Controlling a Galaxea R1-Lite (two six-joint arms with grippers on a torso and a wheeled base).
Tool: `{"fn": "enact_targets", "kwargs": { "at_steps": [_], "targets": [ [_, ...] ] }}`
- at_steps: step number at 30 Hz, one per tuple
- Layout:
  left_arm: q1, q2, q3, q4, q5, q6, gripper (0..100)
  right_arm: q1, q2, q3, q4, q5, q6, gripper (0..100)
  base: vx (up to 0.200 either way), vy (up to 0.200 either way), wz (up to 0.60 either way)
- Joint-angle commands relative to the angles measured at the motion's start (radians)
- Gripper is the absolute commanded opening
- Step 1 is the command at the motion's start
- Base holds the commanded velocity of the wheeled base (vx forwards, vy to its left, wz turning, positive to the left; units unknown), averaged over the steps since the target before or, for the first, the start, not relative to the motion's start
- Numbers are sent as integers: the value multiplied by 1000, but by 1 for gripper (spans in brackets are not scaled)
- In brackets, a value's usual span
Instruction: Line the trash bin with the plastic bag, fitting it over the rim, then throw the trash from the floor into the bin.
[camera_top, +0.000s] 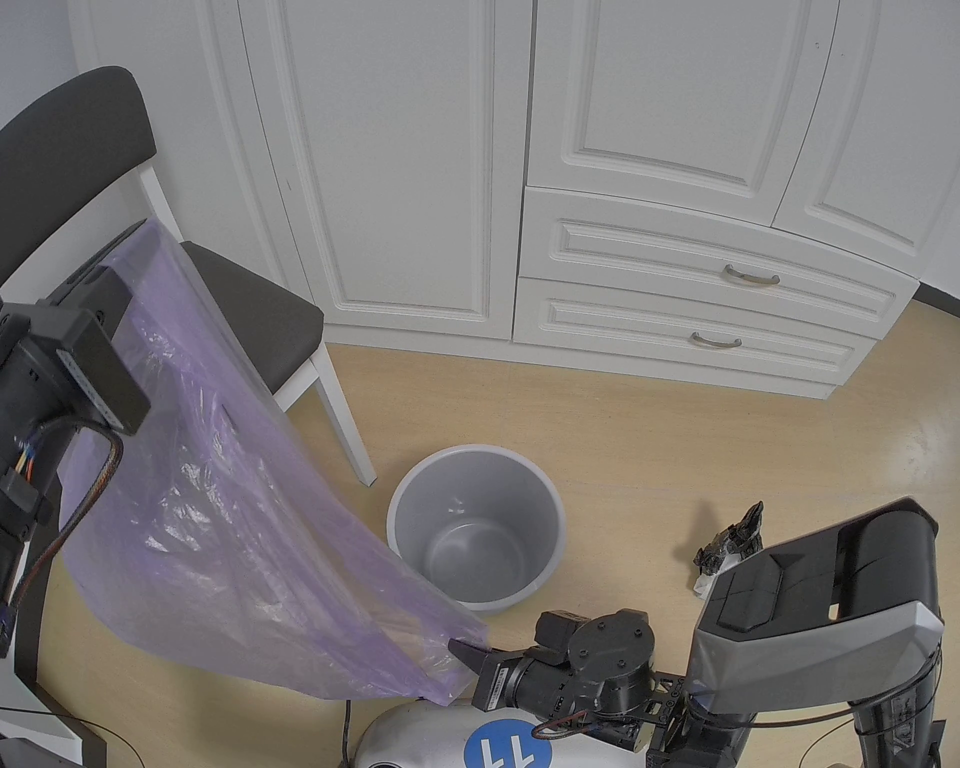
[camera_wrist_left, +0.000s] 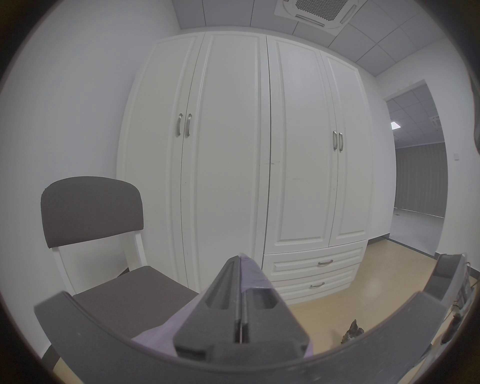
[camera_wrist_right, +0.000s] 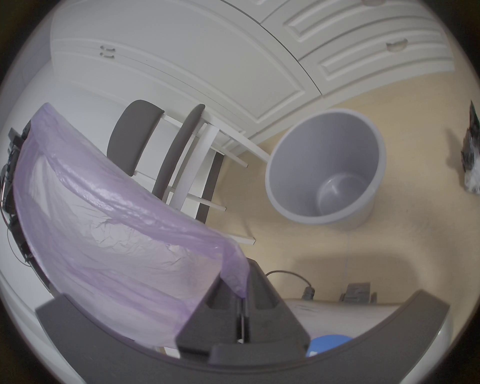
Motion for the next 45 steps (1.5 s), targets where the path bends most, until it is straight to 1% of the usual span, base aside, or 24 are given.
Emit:
{"fn": "enact_targets", "kwargs": {
  "at_steps": [1, 3, 8, 9, 12, 15, 16, 17, 19, 22, 23, 24, 27, 28, 30, 32, 35, 38, 40, 41, 42, 43, 44, 45],
  "targets": [
    [2, 5, 2, 2, -1, -7, 0, -55, -74, 20, -18, 0, -69, 0, 0, 0, 0],
    [2, 6, 4, 4, -3, -7, 0, -75, -98, 26, -18, 2, -91, 0, 0, 0, 0],
    [2, 39, 21, 5, -9, -12, 0, -181, -241, 63, -18, 17, -221, 0, 0, 0, 0],
    [2, 39, 21, 5, -9, -12, 0, -181, -241, 63, -18, 17, -221, 0, 0, 0, 0],
    [9, 72, 22, 13, -15, -58, 0, -253, -319, 74, -10, 22, -316, 0, 0, 0, 0],
    [20, 86, 51, 22, -53, -70, 0, -334, -409, 71, 111, 31, -396, 0, 0, 0, 0],
    [20, 86, 51, 22, -53, -70, 0, -334, -409, 71, 111, 31, -396, 0, 0, 0, 0],
    [64, 89, 87, 53, -127, -70, 0, -392, -491, 66, 232, 52, -456, 0, 0, 0, 0],
    [106, 91, 99, 90, -194, -70, 0, -420, -546, 66, 310, 65, -488, 0, 0, 0, 0],
    [230, 97, 105, 196, -378, -81, 0, -480, -701, 57, 514, 89, -562, 0, 0, 0, 0],
    [230, 97, 105, 196, -378, -81, 0, -480, -701, 57, 514, 89, -562, 0, 0, 0, 0],
    [290, 115, 106, 225, -489, -115, 0, -509, -775, 55, 613, 97, -609, 0, 0, 0, 0],
    [371, 151, 110, 231, -658, -156, 0, -546, -848, 60, 705, 95, -692, 0, 0, 0, 0],
    [379, 157, 111, 231, -673, -159, 0, -549, -853, 63, 708, 95, -700, 0, 0, 0, 0],
    [446, 220, 117, 219, -753, -157, 0, -567, -876, 78, 728, 81, -775, 0, 0, 0, 0],
    [477, 272, 108, 214, -756, -157, 0, -572, -877, 98, 728, 68, -823, 0, 0, 0, 0],
    [528, 364, 82, 208, -750, -153, 0, -573, -862, 114, 726, -4, -898, 0, 0, 0, 0],
    [548, 428, 62, 199, -701, -151, 0, -564, -842, 118, 723, -77, -935, 0, 0, 0, 0],
    [548, 479, 41, 166, -592, -151, 0, -561, -819, 118, 717, -126, -947, 0, 0, 0, 0],
    [548, 485, 37, 162, -579, -151, 0, -561, -816, 118, 717, -130, -948, 0, 0, 0, 0],
    [545, 513, 30, 134, -513, -150, 0, -561, -805, 115, 715, -152, -956, 0, 0, 0, 0],
    [543, 519, 27, 127, -495, -150, 0, -559, -801, 115, 714, -158, -958, 0, 0, 0, 0],
    [542, 545, 19, 94, -440, -141, 0, -558, -791, 114, 714, -179, -962, 0, 0, 0, 0],
    [542, 548, 18, 88, -432, -138, 0, -556, -790, 114, 714, -182, -962, 0, 0, 0, 0]
  ]
}}
